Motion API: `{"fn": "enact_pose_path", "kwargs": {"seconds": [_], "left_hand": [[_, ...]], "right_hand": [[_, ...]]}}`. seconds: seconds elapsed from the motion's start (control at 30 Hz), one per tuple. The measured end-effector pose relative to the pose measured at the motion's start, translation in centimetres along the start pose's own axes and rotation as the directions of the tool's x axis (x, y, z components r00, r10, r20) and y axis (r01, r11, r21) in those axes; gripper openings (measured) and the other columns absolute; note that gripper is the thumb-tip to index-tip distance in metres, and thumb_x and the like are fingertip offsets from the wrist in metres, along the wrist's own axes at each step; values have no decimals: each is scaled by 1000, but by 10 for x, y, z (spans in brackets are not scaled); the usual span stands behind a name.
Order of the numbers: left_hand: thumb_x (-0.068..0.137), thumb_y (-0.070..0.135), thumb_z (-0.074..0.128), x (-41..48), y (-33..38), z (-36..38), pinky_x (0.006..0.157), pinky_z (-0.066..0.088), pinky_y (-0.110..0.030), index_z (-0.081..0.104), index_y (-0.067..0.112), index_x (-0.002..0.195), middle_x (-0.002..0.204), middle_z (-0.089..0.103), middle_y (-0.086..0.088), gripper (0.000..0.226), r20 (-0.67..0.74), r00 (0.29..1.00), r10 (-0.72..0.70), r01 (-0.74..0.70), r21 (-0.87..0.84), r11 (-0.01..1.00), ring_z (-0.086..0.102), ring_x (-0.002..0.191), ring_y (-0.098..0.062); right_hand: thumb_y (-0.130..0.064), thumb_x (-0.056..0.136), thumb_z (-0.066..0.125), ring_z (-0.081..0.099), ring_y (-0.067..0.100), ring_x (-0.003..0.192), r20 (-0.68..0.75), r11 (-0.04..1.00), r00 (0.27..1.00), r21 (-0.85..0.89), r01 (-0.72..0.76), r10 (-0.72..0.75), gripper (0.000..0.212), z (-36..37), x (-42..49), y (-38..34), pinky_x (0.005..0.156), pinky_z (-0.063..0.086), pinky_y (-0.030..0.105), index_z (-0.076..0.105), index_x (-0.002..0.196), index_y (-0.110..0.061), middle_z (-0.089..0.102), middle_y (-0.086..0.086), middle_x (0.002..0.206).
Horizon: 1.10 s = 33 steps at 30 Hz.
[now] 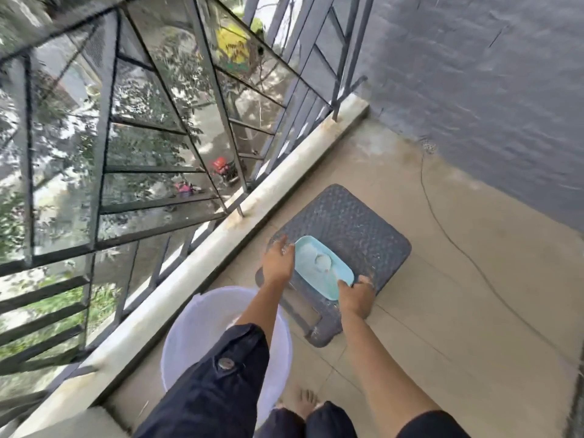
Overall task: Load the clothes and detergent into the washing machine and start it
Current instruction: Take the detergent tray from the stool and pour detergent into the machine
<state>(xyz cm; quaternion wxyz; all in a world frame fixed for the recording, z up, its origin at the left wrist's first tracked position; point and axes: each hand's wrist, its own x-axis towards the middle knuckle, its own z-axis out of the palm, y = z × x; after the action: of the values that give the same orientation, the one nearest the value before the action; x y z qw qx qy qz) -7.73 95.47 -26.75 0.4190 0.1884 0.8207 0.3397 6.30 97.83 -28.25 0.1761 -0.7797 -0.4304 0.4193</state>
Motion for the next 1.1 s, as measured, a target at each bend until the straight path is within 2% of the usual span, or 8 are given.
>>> {"fn": "enact_pose_path", "kwargs": {"seconds": [0.13,0.33,0.43,0.53,0.67,0.8,0.9,1.1], "left_hand": [[101,30,36,14,-2,11,106,31,-31,37,13,145,147,43,-10,47,63,997,-55,47,122,991,40,135,-29],[100,28,39,18,-8,14,100,39,-34,54,6,130,134,55,-16,41,79,993,-83,73,126,989,51,123,-32],[96,28,42,14,-12,14,89,45,-37,63,6,110,112,65,-15,33,68,994,-85,80,70,994,58,108,-35],[91,32,42,1,-8,7,78,50,-41,58,10,88,85,58,-13,27,25,997,-79,78,39,996,60,86,-34],[96,24,42,-34,16,-17,74,42,-32,54,13,92,91,57,-10,17,-17,998,-66,66,3,998,54,85,-27],[98,26,41,-62,32,-37,82,37,-28,56,8,123,114,60,-12,33,-44,995,-92,90,-36,995,55,105,-28],[99,28,39,-88,44,-57,91,39,-32,54,5,126,126,58,-16,38,-81,994,-72,63,-109,992,53,117,-31],[101,33,35,-136,57,-100,100,39,-35,53,5,126,131,56,-16,42,-153,986,-59,19,-251,968,50,122,-32]], "right_hand": [[-10,82,67,59,36,109,-19,997,998,44,-64,65,45,9,9,12,82,46,32,53,120,9,58,25,123],[-5,83,61,58,35,108,44,994,995,-66,-90,93,33,11,20,18,84,45,33,64,115,2,59,20,123],[-3,83,58,59,36,107,36,993,995,-66,-93,96,31,5,16,12,82,46,34,65,113,-1,65,17,117],[-5,83,57,61,35,103,43,996,997,-65,-65,68,30,-5,3,2,80,47,33,67,111,-2,67,16,113],[-5,82,57,62,35,102,36,998,998,-46,-40,42,30,-23,-20,-16,82,49,34,68,110,-3,69,16,109],[-8,82,60,64,33,101,42,999,999,-38,-29,31,30,-41,-46,-36,83,51,36,67,111,-4,70,15,108],[-8,82,60,65,33,101,51,1000,998,-9,-21,21,31,-59,-71,-54,78,50,32,66,112,-3,70,15,109],[-9,84,59,65,32,101,73,996,994,-34,82,-79,31,-91,-125,-85,73,45,25,65,113,-3,69,14,110]]}}
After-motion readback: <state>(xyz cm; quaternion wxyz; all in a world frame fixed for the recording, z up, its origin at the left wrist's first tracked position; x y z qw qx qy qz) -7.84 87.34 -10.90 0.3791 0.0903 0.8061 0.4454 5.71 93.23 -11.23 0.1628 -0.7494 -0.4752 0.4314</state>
